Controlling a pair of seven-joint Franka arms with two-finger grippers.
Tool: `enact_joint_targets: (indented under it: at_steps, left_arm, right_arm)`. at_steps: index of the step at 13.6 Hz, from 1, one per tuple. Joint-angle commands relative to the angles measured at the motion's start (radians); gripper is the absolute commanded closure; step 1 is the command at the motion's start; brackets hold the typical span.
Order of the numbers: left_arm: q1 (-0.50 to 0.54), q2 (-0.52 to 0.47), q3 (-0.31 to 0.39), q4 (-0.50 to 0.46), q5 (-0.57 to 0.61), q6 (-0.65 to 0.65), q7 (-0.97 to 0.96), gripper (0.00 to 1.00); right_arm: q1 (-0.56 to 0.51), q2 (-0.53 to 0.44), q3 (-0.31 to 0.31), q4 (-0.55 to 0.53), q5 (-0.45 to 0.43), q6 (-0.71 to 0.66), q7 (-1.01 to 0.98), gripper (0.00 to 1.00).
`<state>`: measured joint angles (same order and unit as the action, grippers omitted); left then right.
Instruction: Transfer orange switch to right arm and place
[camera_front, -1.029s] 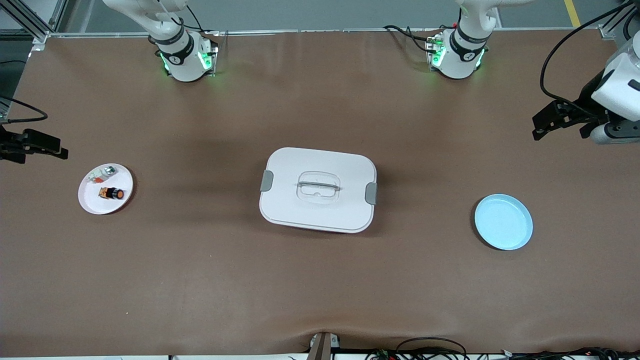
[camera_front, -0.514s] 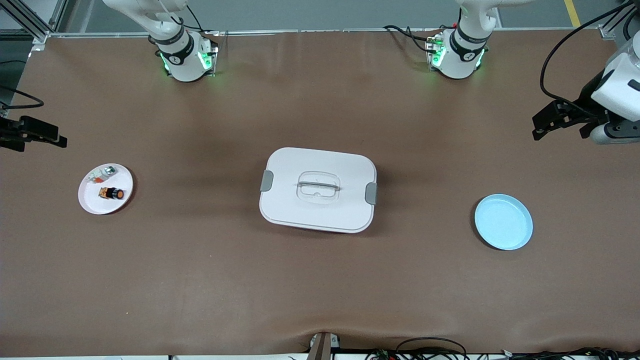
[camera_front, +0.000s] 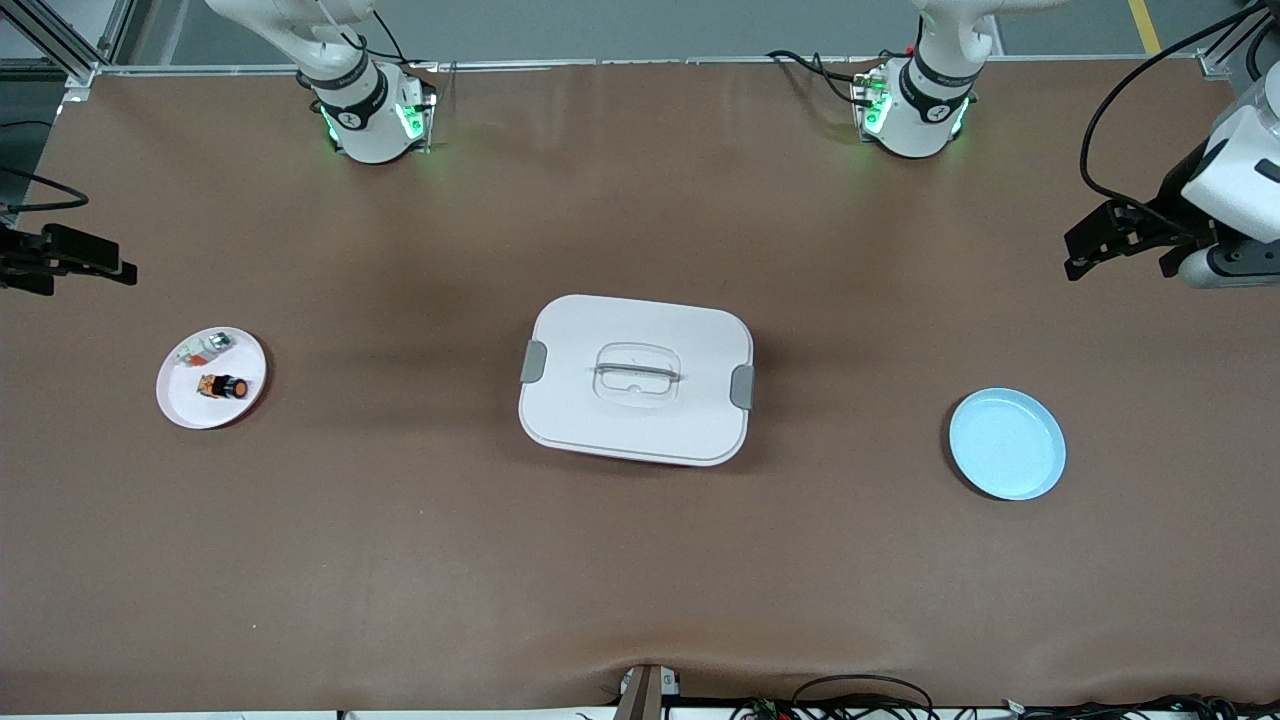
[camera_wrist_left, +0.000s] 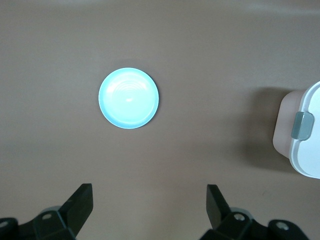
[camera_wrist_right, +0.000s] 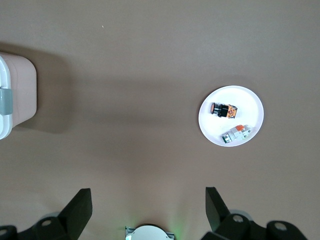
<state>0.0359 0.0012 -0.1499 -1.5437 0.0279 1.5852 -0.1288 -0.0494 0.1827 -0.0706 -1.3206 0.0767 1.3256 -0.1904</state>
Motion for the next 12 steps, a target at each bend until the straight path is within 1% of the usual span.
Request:
enact_joint_targets:
  at_steps: [1, 3, 6, 9, 10, 12]
  left_arm:
    - [0.001, -0.024, 0.007, -0.021, -0.02, 0.01, 0.029, 0.0]
    - [0.001, -0.024, 0.007, -0.021, -0.02, 0.01, 0.029, 0.0]
    - [0.002, -0.026, 0.009, -0.019, -0.022, 0.01, 0.031, 0.0]
    - [0.004, -0.024, 0.01, -0.019, -0.022, 0.012, 0.031, 0.0]
    - [0.004, -0.024, 0.01, -0.021, -0.022, 0.012, 0.031, 0.0]
    - [0.002, -0.024, 0.009, -0.019, -0.022, 0.019, 0.031, 0.0]
  right_arm:
    - [-0.007, -0.025, 0.012, -0.02, 0.003, 0.0, -0.015, 0.0]
    - [0.002, -0.028, 0.009, -0.02, -0.006, 0.001, -0.02, 0.0]
    - [0.057, -0.052, 0.008, -0.031, -0.075, 0.012, -0.015, 0.0]
    - [0.039, -0.069, 0.009, -0.045, -0.065, 0.026, -0.012, 0.0]
    - [0.037, -0.087, 0.008, -0.066, -0.063, 0.04, -0.012, 0.0]
    - [0.037, -0.159, 0.008, -0.165, -0.063, 0.107, -0.012, 0.0]
